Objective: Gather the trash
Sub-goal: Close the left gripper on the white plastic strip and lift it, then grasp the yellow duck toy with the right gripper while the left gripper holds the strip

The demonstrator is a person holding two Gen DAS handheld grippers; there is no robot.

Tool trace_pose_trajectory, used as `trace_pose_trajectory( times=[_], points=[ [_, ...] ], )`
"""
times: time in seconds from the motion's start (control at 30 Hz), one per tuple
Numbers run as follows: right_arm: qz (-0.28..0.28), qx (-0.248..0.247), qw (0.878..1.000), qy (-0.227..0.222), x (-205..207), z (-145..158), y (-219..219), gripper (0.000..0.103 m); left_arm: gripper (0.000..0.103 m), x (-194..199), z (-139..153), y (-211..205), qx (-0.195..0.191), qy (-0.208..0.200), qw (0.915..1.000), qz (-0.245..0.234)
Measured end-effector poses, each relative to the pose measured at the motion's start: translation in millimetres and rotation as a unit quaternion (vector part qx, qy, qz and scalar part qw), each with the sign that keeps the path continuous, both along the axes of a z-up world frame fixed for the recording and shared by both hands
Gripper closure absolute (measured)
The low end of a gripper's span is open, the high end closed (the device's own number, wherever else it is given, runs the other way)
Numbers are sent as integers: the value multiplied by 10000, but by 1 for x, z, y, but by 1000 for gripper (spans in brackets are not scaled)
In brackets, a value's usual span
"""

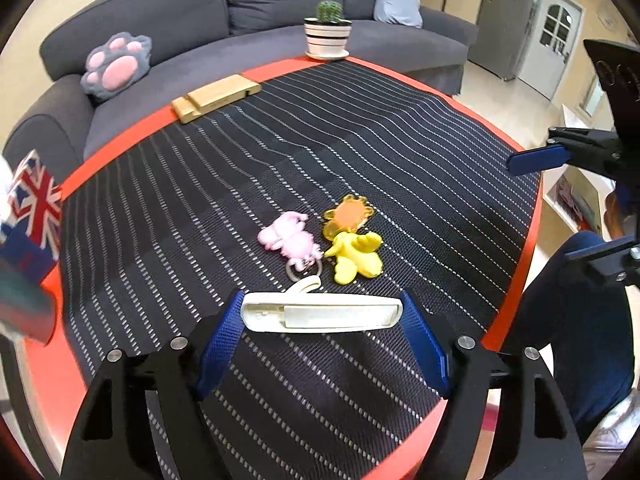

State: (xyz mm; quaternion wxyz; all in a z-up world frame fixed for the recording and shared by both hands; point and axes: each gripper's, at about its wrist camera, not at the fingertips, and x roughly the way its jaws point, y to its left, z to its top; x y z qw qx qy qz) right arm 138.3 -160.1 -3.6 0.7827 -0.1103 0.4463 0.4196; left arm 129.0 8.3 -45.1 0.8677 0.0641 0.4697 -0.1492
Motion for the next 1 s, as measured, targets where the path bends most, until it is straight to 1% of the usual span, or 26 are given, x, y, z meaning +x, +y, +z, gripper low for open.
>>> trace_pose_trajectory(
  times=[0.27, 0.63, 0.67, 0.7, 0.83, 0.87, 1.0],
  points=[
    [104, -146, 9998, 69, 15, -5, 36, 6, 29, -16, 14, 21, -162, -83, 9994, 293],
    [53, -512, 9980, 380, 36, -30, 83, 6, 29, -30, 10, 38, -341, -63, 9984, 445],
    [37, -549, 9977, 407, 38, -33, 87, 10, 29, -32, 10, 38, -364, -70, 9983, 451],
    [33, -578, 9974, 428, 39, -35, 89, 17, 29, -34, 10, 39, -379, -78, 9982, 459],
    [-12, -743, 9959, 515, 42, -47, 100, 28, 29, -38, 9, 43, -454, -108, 9976, 519],
    [-33, -757, 9957, 539, 43, -49, 101, 34, 29, -39, 8, 44, -469, -113, 9974, 531],
    [-91, -830, 9947, 593, 46, -56, 106, 47, 29, -43, 7, 46, -520, -133, 9970, 560]
  ],
)
